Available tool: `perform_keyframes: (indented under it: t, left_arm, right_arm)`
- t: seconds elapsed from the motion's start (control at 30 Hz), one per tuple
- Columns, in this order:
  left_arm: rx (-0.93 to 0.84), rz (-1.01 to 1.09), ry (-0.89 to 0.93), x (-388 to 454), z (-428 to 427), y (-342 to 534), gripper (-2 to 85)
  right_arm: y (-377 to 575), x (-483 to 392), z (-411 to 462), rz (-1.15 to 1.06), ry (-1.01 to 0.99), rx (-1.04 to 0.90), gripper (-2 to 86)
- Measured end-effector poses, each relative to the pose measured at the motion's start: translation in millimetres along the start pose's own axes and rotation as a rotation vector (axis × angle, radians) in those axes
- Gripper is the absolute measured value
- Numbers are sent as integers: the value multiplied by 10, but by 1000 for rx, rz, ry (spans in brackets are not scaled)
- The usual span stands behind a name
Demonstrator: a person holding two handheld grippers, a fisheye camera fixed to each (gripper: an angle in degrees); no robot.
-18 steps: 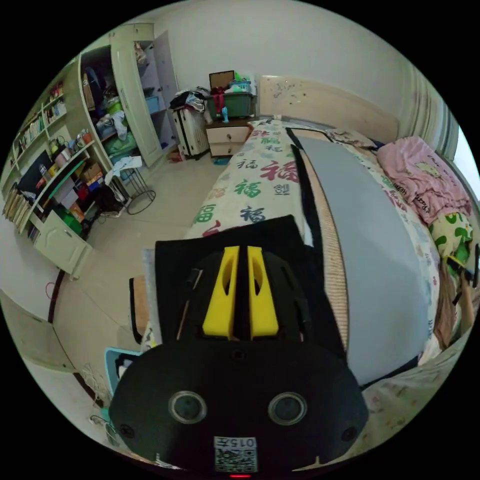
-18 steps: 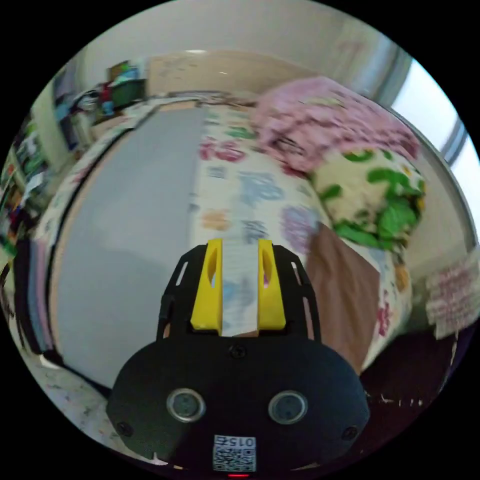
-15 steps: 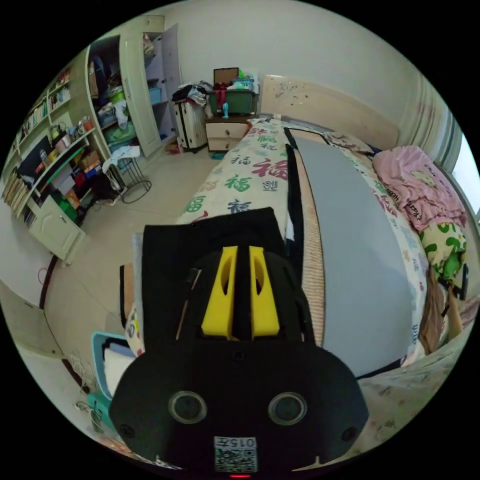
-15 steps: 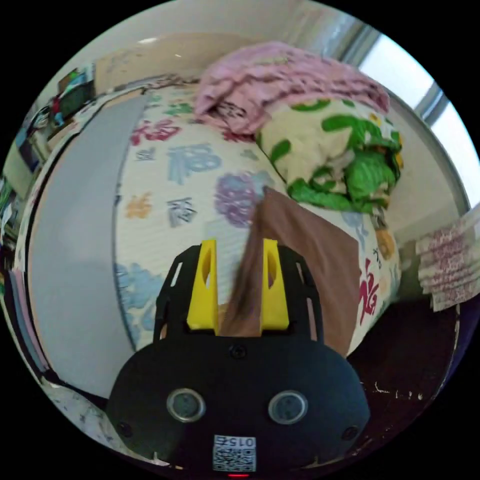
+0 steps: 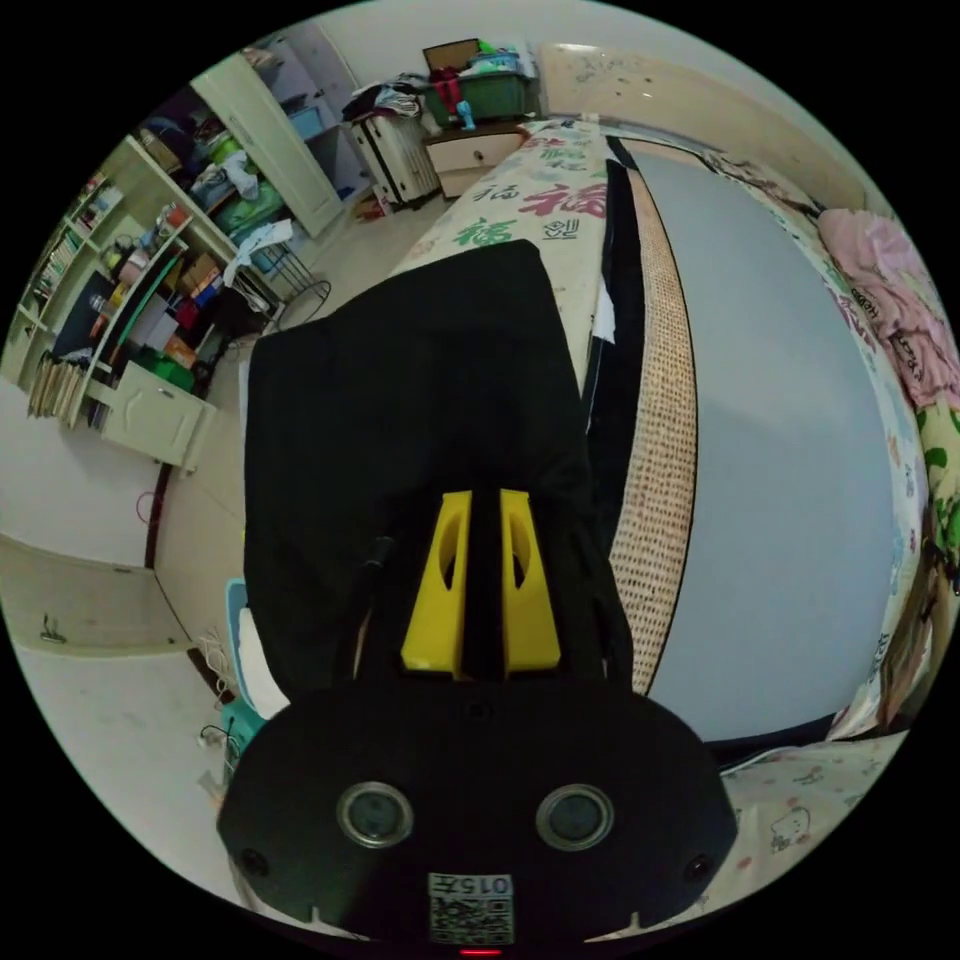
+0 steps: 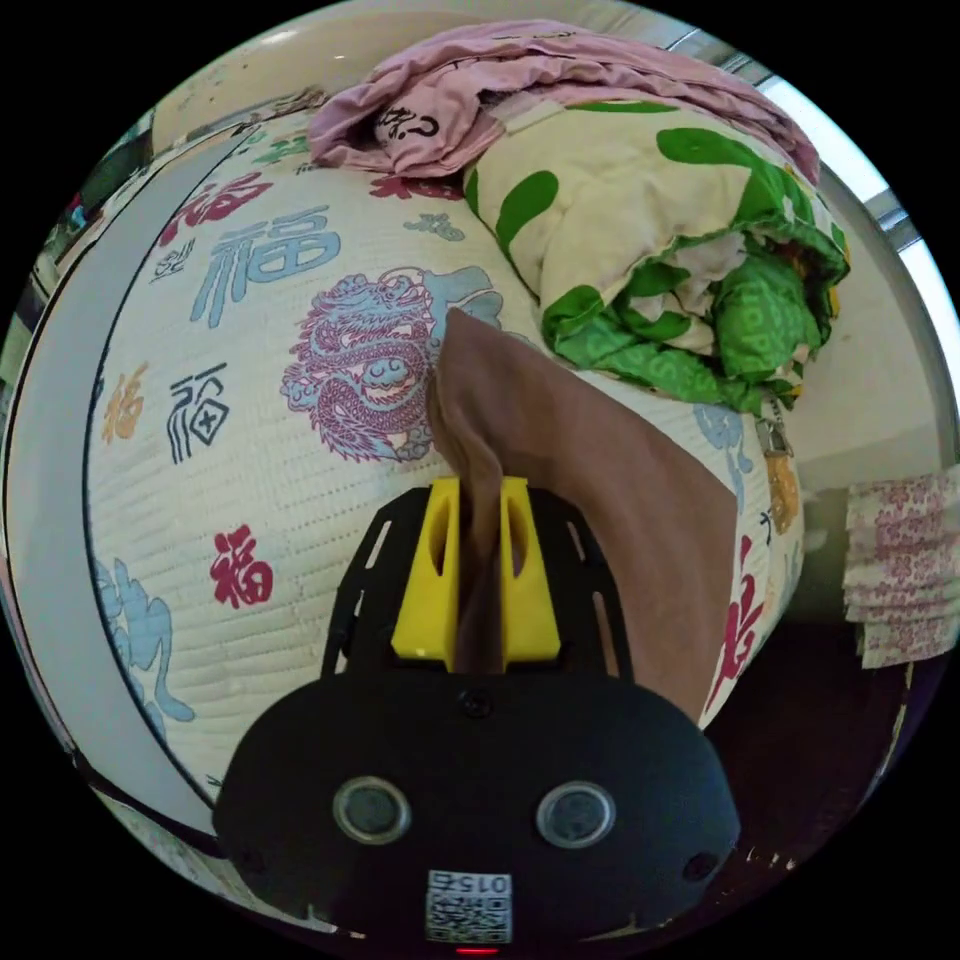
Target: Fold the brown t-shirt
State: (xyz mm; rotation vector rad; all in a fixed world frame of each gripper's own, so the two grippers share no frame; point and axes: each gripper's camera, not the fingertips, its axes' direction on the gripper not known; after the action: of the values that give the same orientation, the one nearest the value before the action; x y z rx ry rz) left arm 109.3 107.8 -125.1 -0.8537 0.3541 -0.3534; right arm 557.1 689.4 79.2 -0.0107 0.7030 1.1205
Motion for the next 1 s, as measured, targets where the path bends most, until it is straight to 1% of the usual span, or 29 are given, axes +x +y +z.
perform_keyframes:
  t: [0.07, 0.13, 0.2, 0.23, 0.27, 0.3, 0.33, 0.37, 0.4, 0.43, 0.47, 0.5, 0.53, 0.57, 0.6, 0.63, 0.67, 0.7, 0.77, 0.83, 0.9, 1.0]
  left_arm:
    - [14, -33, 40, -151, 75, -30, 44]
    - [23, -49, 83, -341, 154, -91, 37]
    - [44, -42, 121, -503, 159, -113, 30]
    - [93, -31, 168, -622, 85, -84, 22]
    - [137, -26, 205, -684, 10, -54, 20]
    - [253, -14, 284, -799, -193, 20, 15]
    - [357, -1, 372, -893, -396, 58, 14]
    - [392, 16, 417, -917, -474, 46, 14]
    - [425, 77, 515, -908, -567, -44, 19]
    - [422, 156, 635, -836, -576, -195, 27]
    - [412, 196, 702, -780, -552, -279, 31]
    - [375, 265, 843, -638, -448, -449, 46]
    - [318, 311, 986, -465, -275, -600, 64]
    - [289, 334, 1058, -370, -169, -660, 71]
    - [211, 359, 1188, -186, 76, -753, 85]
    - [131, 367, 1286, -34, 334, -808, 98]
    - [104, 370, 1320, 26, 456, -816, 105]
    - [56, 351, 1360, 98, 690, -807, 113]
    - [12, 296, 1381, 106, 992, -758, 126]
    - [-63, 167, 1388, -24, 1368, -675, 141]
    - [-88, 84, 1386, -160, 1575, -616, 157]
    - [-106, 74, 1406, -245, 1721, -638, 157]
  right_arm:
    - [75, 135, -354, 85, -86, 12, 54]
    - [251, 305, -828, 152, -174, 76, 51]
    - [655, 521, -1558, 211, -357, 199, 50]
    - [789, 563, -1761, 223, -417, 231, 50]
    - [1064, 603, -2159, 231, -536, 288, 50]
    - [1364, 574, -2580, 206, -636, 350, 50]
    - [1521, 538, -2790, 186, -680, 382, 50]
    - [1829, 438, -3185, 146, -770, 440, 50]
    - [2117, 306, -3522, 106, -867, 489, 50]
    - [2249, 226, -3664, 85, -918, 509, 51]
    - [2482, 26, -3893, 36, -1022, 532, 51]
    - [2657, -204, -4034, -9, -1128, 519, 51]
    - [2731, -331, -4074, -24, -1178, 501, 51]
    - [2866, -609, -4100, -50, -1260, 454, 52]
    - [2974, -911, -4060, -60, -1329, 355, 52]
    - [3026, -1069, -4032, -68, -1353, 293, 52]
    - [3156, -1398, -4012, -117, -1342, 188, 52]
    - [3314, -1702, -4027, -171, -1286, 103, 53]
    - [3570, -2032, -4104, -244, -1219, 14, 53]
    - [3790, -2171, -4219, -290, -1190, -21, 55]
    - [3982, -2204, -4377, -341, -1201, -46, 59]
    - [4173, -2235, -4584, -400, -1208, -100, 65]
